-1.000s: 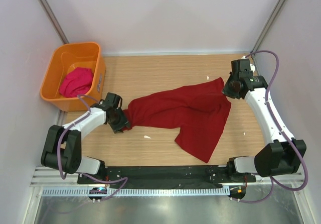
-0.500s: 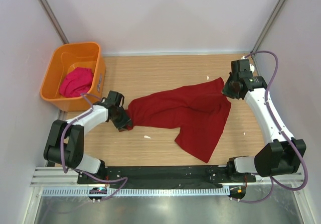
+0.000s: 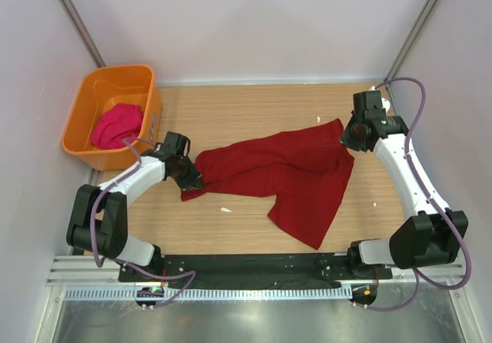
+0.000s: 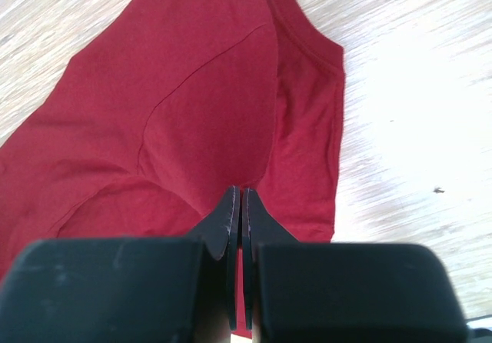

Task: Fold and stack the t-shirts
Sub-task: Flatten the tshirt out

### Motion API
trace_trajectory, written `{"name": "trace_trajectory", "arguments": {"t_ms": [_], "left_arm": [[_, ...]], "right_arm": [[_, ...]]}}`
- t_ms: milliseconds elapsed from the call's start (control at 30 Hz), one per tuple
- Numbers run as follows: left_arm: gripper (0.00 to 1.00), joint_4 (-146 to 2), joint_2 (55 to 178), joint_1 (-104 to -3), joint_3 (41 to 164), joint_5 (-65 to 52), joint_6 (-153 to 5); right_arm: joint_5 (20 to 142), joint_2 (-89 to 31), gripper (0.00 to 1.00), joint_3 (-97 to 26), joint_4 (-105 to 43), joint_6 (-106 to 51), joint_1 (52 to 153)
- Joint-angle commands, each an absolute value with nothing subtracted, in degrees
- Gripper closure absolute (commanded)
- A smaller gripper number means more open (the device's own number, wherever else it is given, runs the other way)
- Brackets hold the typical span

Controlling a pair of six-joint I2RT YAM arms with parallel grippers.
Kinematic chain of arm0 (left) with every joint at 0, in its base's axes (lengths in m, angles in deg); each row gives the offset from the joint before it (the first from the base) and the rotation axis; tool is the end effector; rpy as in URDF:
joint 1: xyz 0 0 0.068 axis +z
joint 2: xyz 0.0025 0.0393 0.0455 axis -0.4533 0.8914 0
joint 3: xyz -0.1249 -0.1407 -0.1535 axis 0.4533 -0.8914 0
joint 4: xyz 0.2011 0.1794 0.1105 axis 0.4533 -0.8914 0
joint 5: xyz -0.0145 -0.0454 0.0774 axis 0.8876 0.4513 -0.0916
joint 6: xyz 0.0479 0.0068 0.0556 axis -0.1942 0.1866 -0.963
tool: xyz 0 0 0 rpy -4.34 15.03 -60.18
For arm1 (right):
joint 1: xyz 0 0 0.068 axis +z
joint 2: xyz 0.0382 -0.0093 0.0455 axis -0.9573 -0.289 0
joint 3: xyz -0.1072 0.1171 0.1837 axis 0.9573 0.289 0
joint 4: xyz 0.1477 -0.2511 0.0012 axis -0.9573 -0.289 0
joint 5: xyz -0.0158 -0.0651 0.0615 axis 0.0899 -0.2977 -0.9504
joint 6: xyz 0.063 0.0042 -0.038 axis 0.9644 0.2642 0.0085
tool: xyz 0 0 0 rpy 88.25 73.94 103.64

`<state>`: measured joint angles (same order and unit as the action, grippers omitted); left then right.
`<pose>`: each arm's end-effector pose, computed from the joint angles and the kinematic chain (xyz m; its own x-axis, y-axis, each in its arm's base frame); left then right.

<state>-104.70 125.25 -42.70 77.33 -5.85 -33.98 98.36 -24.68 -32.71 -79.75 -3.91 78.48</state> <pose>0.2892 -0.0914 0.1008 -0.8052 -0.5808 -0.1197 -0.5016 0.7748 -0.3847 0.3262 0.0195 0.2725 -0.6867 0.4350 -0.5824 0.4135 0.8927 0.1793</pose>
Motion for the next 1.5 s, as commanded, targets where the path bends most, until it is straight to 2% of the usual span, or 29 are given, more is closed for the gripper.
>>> {"name": "trace_trajectory", "arguments": {"t_ms": [0,167,400,533,600,800,1100,1200,1233,1467], "left_arm": [[1.00,-107.22,121.41,-42.86,82.89,-4.98,-34.72],[1.00,-111.62,119.91,-40.59,93.95,-7.18,-37.27],[1.00,-112.59,124.47,-30.83,117.11,-4.54,-39.38],[1.00,-113.29,129.04,-28.28,131.20,-3.15,-41.76],[1.00,-110.14,130.10,-27.57,136.64,1.33,-41.58],[1.00,-100.65,126.51,-25.56,142.91,7.92,-40.53],[1.00,-91.76,114.47,-25.98,139.84,14.79,-42.89],[1.00,-96.05,109.90,-26.42,141.06,12.52,-47.10],[1.00,-97.89,108.50,-29.64,142.38,10.68,-51.03],[1.00,-114.43,104.89,-42.50,161.70,-13.29,-64.76]], "right_arm": [[102.58,-25.60,0.99,-35.41,-78.64,-2.27,78.56],[107.06,-31.73,0.99,-41.72,-75.40,-1.65,77.25],[108.30,-39.92,0.99,-64.80,-74.33,-1.56,70.48],[108.40,-39.85,0.99,-75.03,-75.65,-2.35,67.85],[108.22,-38.36,0.99,-78.37,-74.95,-2.53,67.32],[109.80,-29.84,0.99,-85.67,-70.47,-6.12,67.05],[112.96,-11.75,0.99,-85.78,-63.70,-11.22,67.49],[113.31,-7.43,0.99,-85.94,-63.17,-12.89,68.63],[113.66,-6.37,0.99,-86.29,-63.52,-13.25,69.68],[113.76,0.23,0.99,-90.25,-60.10,-14.83,71.35]]}}
